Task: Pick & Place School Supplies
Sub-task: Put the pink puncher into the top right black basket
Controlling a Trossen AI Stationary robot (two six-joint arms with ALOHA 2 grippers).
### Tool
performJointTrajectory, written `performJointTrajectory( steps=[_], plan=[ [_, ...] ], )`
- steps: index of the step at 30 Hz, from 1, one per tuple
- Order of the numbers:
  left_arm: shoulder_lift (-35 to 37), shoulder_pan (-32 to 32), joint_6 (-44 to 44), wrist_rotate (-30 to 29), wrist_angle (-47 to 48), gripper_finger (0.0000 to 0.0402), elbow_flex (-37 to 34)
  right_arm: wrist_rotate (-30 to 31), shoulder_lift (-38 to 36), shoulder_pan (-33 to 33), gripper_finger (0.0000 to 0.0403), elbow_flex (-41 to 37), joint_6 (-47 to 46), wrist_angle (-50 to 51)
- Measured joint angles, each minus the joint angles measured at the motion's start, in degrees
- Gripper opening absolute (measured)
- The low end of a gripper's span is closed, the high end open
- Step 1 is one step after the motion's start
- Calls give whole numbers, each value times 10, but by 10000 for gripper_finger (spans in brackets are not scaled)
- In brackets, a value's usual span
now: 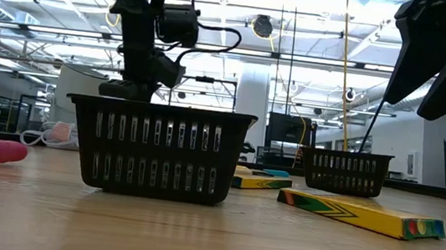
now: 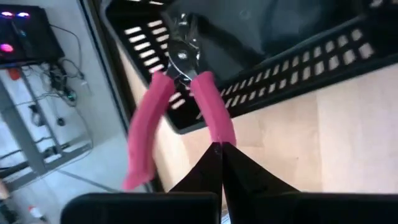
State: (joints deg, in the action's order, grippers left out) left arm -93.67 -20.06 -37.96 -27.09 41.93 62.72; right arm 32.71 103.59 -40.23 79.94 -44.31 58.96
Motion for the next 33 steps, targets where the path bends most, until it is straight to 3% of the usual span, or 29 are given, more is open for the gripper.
performJointTrajectory(
  steps=[4,10,21,26,33],
  plan=[
    [0,11,-15,-30,2,1,14,0,0,0,306,0,0,0],
    [0,22,-26,-27,15,0,72,0,0,0,306,0,-1,0],
    [0,6,37,59,90,8,106,-29,0,0,306,0,-11,0],
    [-7,-3,58,122,102,62,106,-44,0,0,306,0,-11,1],
    [-50,-3,60,91,106,163,106,-45,0,0,306,0,-15,2]
  ],
)
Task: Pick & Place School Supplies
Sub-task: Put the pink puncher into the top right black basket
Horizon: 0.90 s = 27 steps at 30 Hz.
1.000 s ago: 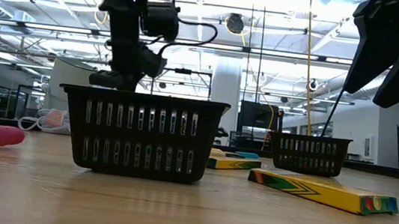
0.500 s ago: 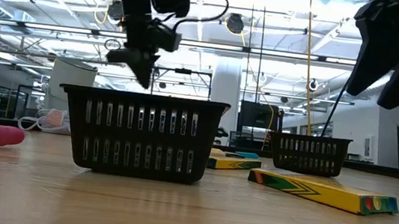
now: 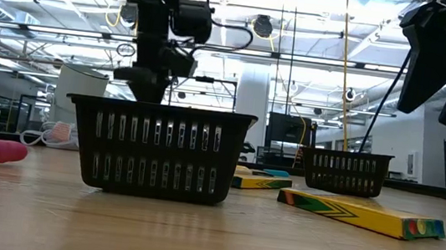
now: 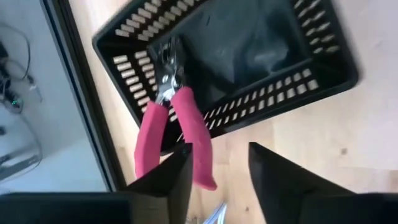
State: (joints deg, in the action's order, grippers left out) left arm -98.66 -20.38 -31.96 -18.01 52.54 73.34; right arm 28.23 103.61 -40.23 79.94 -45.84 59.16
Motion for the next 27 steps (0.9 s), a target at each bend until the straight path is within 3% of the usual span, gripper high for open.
performJointTrajectory(
  steps=[12,27],
  plan=[
    [-16,-13,-5,-9,-1,184,0,-13,0,0,306,0,0,3],
    [-34,-35,-8,30,-6,184,0,-13,0,0,306,0,0,10]
  ],
)
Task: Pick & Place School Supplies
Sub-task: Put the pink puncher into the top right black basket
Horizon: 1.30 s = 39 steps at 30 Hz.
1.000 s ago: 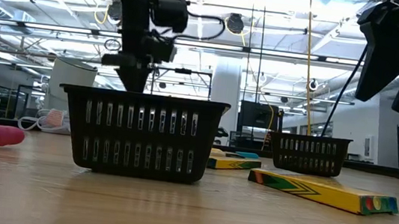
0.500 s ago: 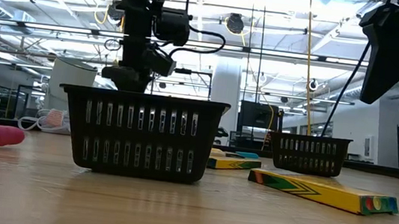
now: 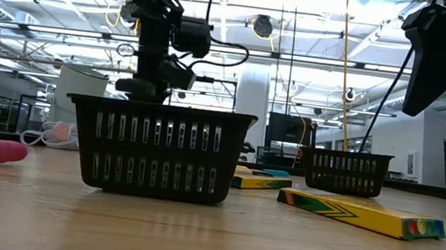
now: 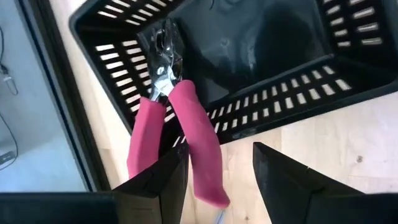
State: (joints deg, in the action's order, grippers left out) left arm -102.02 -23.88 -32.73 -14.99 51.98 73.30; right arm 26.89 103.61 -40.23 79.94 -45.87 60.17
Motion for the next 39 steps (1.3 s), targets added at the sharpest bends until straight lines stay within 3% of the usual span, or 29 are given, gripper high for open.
performJointTrajectory(
  steps=[5,11,21,39],
  plan=[
    [-29,0,0,-12,12,184,0,0,0,0,306,0,-2,1],
    [-38,5,-3,-70,13,170,0,0,0,0,306,0,-4,1],
    [-38,15,-28,-90,36,30,27,0,0,0,306,0,-6,1],
    [-38,33,-73,-141,50,30,30,1,-14,0,306,0,-14,8]
  ],
)
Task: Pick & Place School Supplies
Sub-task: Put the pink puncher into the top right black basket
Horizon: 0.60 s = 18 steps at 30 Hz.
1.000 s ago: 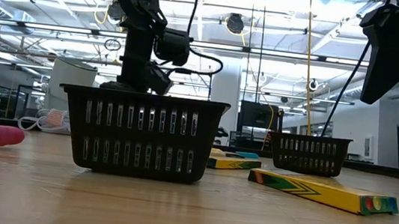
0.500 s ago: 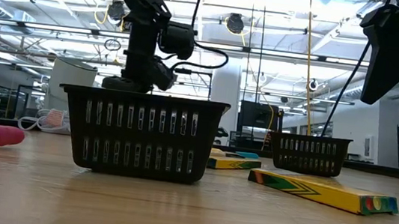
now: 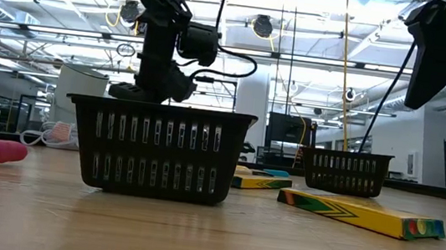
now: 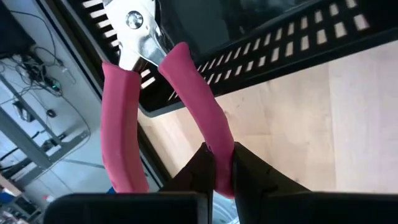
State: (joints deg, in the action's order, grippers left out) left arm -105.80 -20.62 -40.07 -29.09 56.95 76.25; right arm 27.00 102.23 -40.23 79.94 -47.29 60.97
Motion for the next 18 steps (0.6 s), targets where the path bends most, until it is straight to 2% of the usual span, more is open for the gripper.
performJointTrajectory(
  steps=[8,13,18],
  plan=[
    [0,16,-49,-40,5,30,0,0,-2,0,306,0,0,2],
    [0,24,-63,-26,40,30,0,0,-2,0,306,0,0,2],
    [0,24,-31,-14,104,30,0,-2,-2,0,306,0,2,2]
  ],
)
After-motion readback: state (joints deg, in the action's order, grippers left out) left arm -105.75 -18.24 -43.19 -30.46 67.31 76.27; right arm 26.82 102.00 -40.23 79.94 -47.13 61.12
